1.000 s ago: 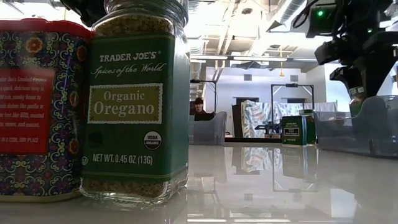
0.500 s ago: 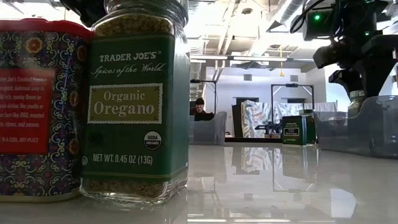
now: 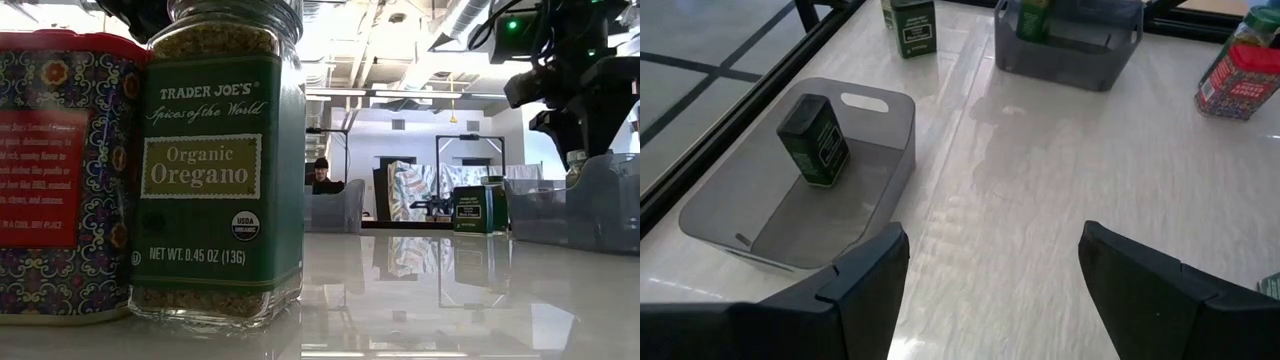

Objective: Sort spices by type
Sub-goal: Put the middle green seasoning bottle into the middle right black transparent bin

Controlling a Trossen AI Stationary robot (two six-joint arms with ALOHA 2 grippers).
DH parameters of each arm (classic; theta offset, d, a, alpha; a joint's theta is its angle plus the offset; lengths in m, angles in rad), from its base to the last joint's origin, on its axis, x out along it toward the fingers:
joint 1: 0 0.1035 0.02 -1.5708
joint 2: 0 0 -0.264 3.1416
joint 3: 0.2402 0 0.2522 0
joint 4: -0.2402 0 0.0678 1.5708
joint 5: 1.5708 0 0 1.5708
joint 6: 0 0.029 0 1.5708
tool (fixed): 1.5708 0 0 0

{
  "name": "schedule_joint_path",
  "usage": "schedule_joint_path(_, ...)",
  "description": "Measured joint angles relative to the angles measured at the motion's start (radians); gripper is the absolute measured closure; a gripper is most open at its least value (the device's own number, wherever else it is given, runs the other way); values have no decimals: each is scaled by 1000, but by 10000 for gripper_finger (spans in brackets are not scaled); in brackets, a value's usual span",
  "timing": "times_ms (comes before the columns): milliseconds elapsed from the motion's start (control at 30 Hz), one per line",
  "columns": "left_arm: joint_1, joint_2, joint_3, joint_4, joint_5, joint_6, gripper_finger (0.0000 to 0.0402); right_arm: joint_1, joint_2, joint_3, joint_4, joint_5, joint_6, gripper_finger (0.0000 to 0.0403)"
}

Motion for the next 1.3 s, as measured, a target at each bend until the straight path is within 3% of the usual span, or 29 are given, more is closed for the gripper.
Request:
schedule_joint_path(433, 0, 0, 0, 0, 0, 0, 122, 0, -49, 67, -24, 0, 13, 105)
schedule_joint_path(833, 0, 0, 0, 0, 0, 0, 122, 9, -122, 122, -84, -8, 307, 106)
schedule_joint_path(1033, 0, 0, 0, 0, 0, 0, 122, 9, -125, 122, -66, -132, 399, 106)
schedule_joint_path(1300, 0, 0, 0, 0, 0, 0, 122, 58, -125, 122, -67, -191, 491, 106)
